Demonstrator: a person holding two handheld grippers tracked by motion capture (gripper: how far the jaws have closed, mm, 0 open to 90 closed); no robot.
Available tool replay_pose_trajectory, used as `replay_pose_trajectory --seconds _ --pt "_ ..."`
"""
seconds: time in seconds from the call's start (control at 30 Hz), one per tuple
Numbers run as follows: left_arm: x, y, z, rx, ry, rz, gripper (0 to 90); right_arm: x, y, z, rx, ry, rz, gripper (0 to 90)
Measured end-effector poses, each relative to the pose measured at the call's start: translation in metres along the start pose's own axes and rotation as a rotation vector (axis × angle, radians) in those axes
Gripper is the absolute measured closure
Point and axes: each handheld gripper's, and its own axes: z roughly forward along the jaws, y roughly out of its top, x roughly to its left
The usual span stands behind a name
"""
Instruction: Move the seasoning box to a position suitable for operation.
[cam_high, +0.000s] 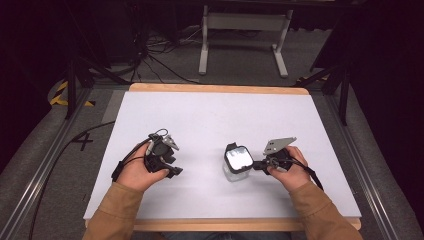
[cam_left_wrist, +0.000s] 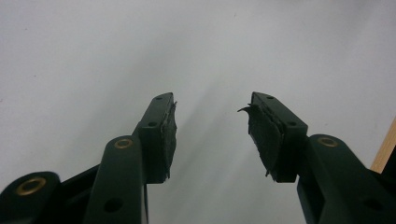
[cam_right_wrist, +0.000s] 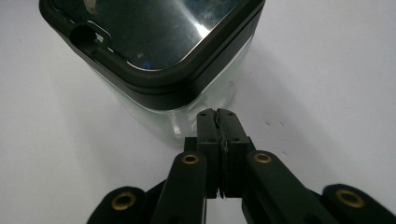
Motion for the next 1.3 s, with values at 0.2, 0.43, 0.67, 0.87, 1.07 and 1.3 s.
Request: replay_pose_trajectory --seconds 0.2,0.43,0.67,0.87,1.07,1.3 --pt "0.0 0.0 -0.001 0.006 -0.002 0.003 51.6 0.002 -0.001 0.002 0.02 0.005 -0.001 89.6" --pt "0.0 0.001 0.001 -0.002 0.001 0.0 51.4 0.009 0.0 0.005 0.041 0.035 -0.013 89.5" --pt "-0.001 0.001 0.001 -0.004 -0.003 -0.001 51.2 0.014 0.001 0.007 0.054 0.058 -0.02 89.5" --pt "-0.002 0.002 0.0 -0.002 -0.003 0.005 51.7 0.016 0.0 0.008 0.061 0.07 -0.019 89.5" --pt "-0.004 0.004 -0.002 -0.02 -0.021 0.013 53.0 0.01 -0.001 0.001 0.041 0.058 -0.001 89.3" --pt "-0.006 0.005 -0.004 -0.033 -0.031 0.012 53.3 0.001 0.0 -0.018 -0.042 0.035 0.026 89.0"
